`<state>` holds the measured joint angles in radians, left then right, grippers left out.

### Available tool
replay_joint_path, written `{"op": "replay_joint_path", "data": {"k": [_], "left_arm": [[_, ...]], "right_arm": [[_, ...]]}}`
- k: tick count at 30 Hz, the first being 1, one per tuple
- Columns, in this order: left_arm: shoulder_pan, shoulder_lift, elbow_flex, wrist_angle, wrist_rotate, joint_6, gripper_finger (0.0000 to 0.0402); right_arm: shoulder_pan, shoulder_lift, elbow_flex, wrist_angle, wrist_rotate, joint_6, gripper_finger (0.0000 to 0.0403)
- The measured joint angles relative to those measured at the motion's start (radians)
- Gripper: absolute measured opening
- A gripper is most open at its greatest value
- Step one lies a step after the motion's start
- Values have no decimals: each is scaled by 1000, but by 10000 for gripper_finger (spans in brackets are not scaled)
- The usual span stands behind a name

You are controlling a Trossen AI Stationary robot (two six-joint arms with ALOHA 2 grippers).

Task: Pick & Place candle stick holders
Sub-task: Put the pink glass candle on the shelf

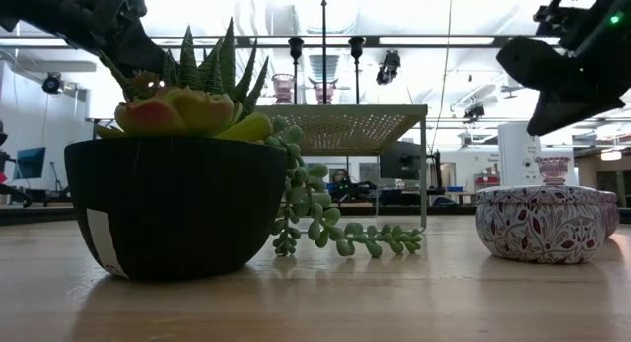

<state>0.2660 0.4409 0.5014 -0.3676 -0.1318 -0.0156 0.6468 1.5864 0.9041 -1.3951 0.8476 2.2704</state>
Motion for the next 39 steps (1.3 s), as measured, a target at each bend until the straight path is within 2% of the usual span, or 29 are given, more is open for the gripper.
{"op": "replay_joint_path", "data": {"k": [6, 16, 22, 31, 39], "left_arm": [[0, 0, 0, 0, 0, 0, 216], [0, 0, 0, 0, 0, 0, 216], [0, 0, 0, 0, 0, 0, 216], [0, 0, 0, 0, 0, 0, 216], [0, 0, 0, 0, 0, 0, 216]], "right_arm": [[5, -1, -35, 87, -4, -54, 61], [16, -1, -78, 94, -138, -49, 185], [16, -1, -121, 97, -165, -52, 231], [-26, -1, -202, 124, -112, -57, 266], [-108, -1, -290, 258, -10, -90, 268]]}}
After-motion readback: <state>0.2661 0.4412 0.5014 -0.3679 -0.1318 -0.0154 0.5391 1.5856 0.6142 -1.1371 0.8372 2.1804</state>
